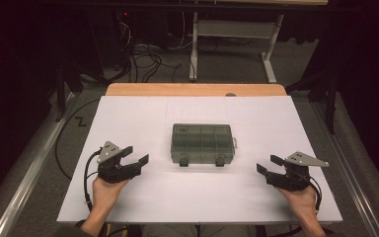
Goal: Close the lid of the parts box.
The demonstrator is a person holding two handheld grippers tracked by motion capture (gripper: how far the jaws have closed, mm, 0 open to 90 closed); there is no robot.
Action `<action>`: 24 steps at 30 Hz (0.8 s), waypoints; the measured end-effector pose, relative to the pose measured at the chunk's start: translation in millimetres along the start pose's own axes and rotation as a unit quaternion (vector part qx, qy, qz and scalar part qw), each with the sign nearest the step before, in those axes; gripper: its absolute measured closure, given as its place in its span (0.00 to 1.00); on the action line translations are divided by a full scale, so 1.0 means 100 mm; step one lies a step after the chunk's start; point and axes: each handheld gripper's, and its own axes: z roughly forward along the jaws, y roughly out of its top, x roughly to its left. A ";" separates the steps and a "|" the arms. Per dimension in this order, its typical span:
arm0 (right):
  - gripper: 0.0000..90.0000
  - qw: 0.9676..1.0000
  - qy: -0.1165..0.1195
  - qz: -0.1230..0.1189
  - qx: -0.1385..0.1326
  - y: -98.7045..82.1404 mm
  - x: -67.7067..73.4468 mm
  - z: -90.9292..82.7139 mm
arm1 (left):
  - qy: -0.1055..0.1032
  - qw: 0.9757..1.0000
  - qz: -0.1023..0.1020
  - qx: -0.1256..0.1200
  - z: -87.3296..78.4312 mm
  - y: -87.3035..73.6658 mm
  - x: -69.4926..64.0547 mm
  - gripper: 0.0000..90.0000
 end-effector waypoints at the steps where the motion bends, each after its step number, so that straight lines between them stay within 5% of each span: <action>1: 0.38 1.000 0.000 0.000 -0.001 0.00 0.00 0.00 | 0.000 1.000 -0.001 0.001 0.00 0.00 0.00 0.33; 24: 0.37 1.000 -0.005 0.011 -0.004 -0.04 -0.05 0.00 | 0.007 1.000 -0.002 0.001 0.01 -0.01 0.02 0.31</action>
